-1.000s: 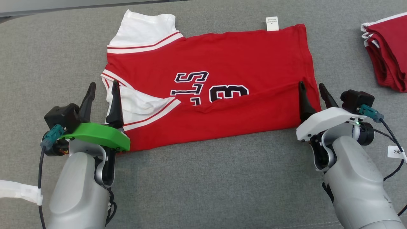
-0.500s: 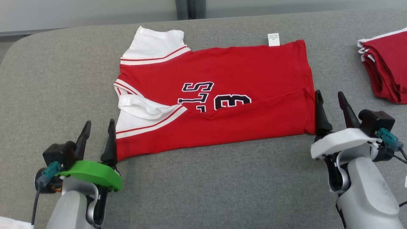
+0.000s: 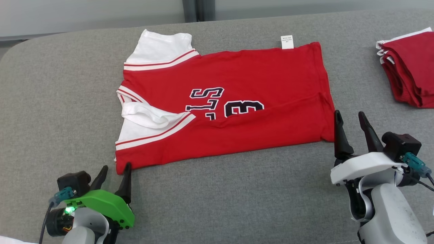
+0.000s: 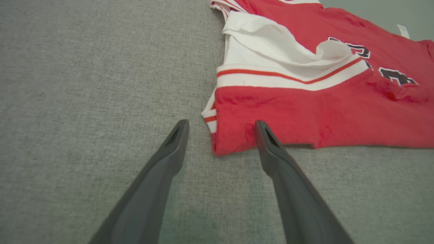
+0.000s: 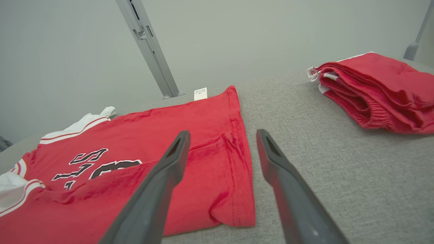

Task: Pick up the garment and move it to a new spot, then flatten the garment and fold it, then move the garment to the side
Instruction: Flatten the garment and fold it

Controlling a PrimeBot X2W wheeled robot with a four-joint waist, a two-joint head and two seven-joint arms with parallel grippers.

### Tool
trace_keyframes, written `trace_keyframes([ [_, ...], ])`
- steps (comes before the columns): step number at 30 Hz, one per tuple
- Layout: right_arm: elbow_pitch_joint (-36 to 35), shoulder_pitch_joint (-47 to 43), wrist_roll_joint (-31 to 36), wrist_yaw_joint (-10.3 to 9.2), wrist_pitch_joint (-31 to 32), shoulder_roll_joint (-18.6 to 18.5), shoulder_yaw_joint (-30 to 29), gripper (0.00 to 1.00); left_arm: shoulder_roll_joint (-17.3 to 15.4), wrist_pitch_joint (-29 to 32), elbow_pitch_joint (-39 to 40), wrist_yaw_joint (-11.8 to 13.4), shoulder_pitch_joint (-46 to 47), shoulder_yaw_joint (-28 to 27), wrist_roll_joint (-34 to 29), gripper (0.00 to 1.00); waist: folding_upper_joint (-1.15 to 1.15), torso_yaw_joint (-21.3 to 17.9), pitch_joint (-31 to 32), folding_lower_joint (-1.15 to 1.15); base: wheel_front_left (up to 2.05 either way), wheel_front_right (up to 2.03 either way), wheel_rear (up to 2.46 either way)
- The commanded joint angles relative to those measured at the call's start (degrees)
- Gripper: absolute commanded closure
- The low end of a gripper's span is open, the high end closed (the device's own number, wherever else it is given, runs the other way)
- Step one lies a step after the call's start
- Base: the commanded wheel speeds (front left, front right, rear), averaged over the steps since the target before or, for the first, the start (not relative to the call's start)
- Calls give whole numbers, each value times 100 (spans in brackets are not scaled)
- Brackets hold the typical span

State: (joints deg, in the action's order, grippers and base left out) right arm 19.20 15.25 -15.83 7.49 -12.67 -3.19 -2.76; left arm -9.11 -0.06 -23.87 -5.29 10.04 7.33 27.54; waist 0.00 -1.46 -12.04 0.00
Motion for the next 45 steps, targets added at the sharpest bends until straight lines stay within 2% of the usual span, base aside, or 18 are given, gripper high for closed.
trace_keyframes([
  [1,-57,-40,48,-1,33,0,1,0,-15,21,-42,58,91,-43,-3,0,0,-66,-66,0,0,0,0],
  [5,-134,-44,61,-1,69,6,9,0,-57,173,-205,122,181,-9,-9,1,0,-138,-129,0,0,0,0],
  [6,-146,-54,68,-1,82,9,7,0,-58,215,-244,121,191,13,-13,5,0,-150,-137,0,0,0,0],
  [8,-153,-81,90,-1,101,13,-7,0,-48,264,-313,114,210,48,-2,29,0,-172,-151,0,0,0,0],
  [9,-144,-97,102,-1,107,14,-8,0,-49,277,-348,100,221,83,-17,61,0,-180,-152,0,0,0,0],
  [10,-127,-105,105,-1,136,16,-9,0,-38,277,-367,94,226,107,-25,69,0,-183,-151,0,0,0,0],
  [11,-94,-116,122,-1,177,18,-5,0,-17,262,-379,84,228,130,-23,93,0,-184,-147,0,0,0,0],
  [12,-57,-126,142,-1,232,19,0,0,-4,250,-389,72,230,149,-20,100,0,-183,-142,0,0,0,0],
  [25,742,74,529,-1,729,27,-325,0,-103,-176,173,130,34,205,-136,100,0,30,-15,0,0,0,0],
  [35,1991,755,518,-1,1075,26,-168,0,-109,-221,515,248,-129,254,-125,100,0,156,-9,0,0,0,0],
  [37,2234,845,395,-1,1122,34,-109,36,-119,-227,549,250,-133,251,-112,100,0,171,-13,0,0,0,0],
  [38,2347,892,381,0,1117,36,-81,60,-124,-238,565,261,-140,251,-107,100,0,177,-15,0,0,0,0],
  [39,2415,927,367,0,1097,37,-71,68,-129,-248,575,270,-145,255,-113,100,0,181,-16,0,0,0,0],
  [40,2497,968,293,0,1051,37,-58,92,-133,-266,588,281,-151,257,-121,100,0,186,-16,0,0,0,0],
  [41,2541,1000,240,0,1027,39,-42,100,-135,-281,598,288,-157,254,-118,100,0,187,-16,0,0,0,0],
  [45,2556,1067,33,-1,837,28,7,100,-179,-345,695,289,-193,251,-128,100,0,171,11,0,0,0,0],
])
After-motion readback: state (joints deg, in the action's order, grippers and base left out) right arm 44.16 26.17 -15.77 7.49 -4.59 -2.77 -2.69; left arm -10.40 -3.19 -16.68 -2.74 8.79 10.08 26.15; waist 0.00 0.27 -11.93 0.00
